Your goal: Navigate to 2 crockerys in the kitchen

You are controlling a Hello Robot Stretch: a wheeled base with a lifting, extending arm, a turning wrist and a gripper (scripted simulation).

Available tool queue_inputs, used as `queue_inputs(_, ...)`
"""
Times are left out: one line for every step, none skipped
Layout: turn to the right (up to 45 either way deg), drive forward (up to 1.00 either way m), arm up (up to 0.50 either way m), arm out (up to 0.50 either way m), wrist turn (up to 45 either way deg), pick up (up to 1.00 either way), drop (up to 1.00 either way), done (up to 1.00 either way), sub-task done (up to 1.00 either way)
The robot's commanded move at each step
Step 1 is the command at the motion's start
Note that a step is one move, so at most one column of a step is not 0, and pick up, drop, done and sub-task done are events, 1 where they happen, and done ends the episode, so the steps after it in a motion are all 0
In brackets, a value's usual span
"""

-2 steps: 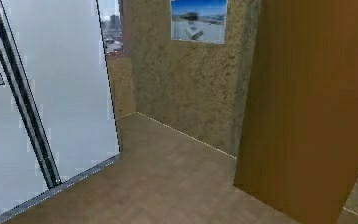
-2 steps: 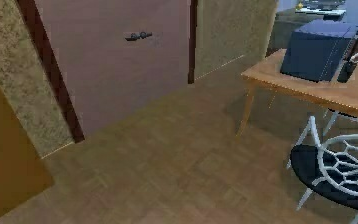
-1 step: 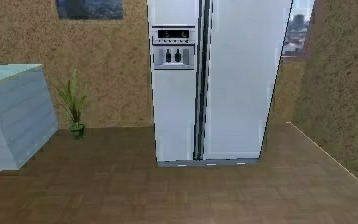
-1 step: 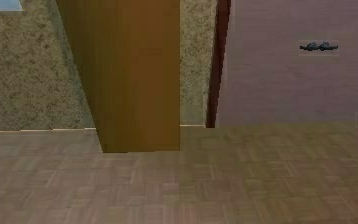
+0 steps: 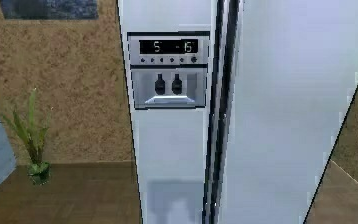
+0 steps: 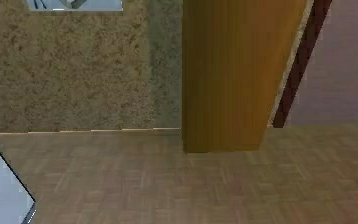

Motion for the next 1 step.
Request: queue_inputs(-45.0, 0.0, 0.0, 0.0, 0.0, 0.0, 0.0, 0.0, 0.0)
